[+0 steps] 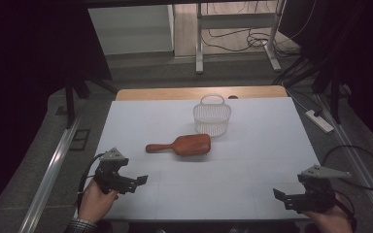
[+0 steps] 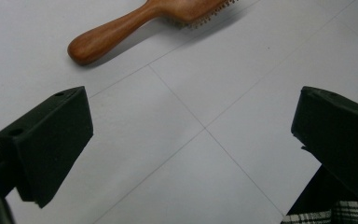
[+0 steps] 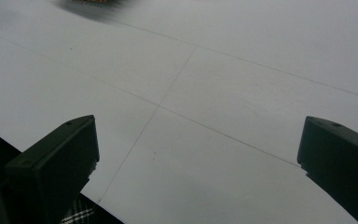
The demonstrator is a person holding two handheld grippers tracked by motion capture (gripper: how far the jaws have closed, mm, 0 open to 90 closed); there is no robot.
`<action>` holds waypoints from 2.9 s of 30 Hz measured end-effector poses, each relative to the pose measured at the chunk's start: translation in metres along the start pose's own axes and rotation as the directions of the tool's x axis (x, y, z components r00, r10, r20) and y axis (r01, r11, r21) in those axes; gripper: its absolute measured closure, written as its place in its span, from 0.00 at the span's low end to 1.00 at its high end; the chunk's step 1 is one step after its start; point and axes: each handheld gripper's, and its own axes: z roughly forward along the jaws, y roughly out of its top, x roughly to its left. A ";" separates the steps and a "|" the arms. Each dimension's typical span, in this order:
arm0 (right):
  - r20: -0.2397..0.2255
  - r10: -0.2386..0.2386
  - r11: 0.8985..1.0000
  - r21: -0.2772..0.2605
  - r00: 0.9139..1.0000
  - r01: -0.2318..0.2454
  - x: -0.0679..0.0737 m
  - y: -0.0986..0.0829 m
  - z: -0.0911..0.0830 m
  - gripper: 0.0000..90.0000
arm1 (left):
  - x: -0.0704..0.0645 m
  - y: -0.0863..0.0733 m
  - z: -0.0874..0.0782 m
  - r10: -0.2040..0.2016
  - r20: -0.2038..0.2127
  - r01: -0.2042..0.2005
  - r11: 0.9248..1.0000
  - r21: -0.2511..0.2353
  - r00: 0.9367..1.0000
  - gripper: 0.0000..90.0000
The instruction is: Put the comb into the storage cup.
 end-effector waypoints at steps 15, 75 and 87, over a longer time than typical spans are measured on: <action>-0.002 -0.007 1.000 0.005 1.000 0.007 0.000 0.000 0.001 0.00 | 0.005 0.027 0.015 0.033 -0.001 -0.033 0.999 0.001 0.999 0.00; -0.013 -0.014 1.000 0.022 1.000 0.014 0.000 0.001 0.003 0.00 | 0.018 0.105 0.088 0.089 0.048 -0.094 0.989 0.116 0.995 0.00; -0.016 -0.014 1.000 0.028 1.000 0.014 0.000 0.001 0.003 0.00 | 0.024 0.120 0.106 0.091 0.044 -0.097 0.986 0.136 0.995 0.00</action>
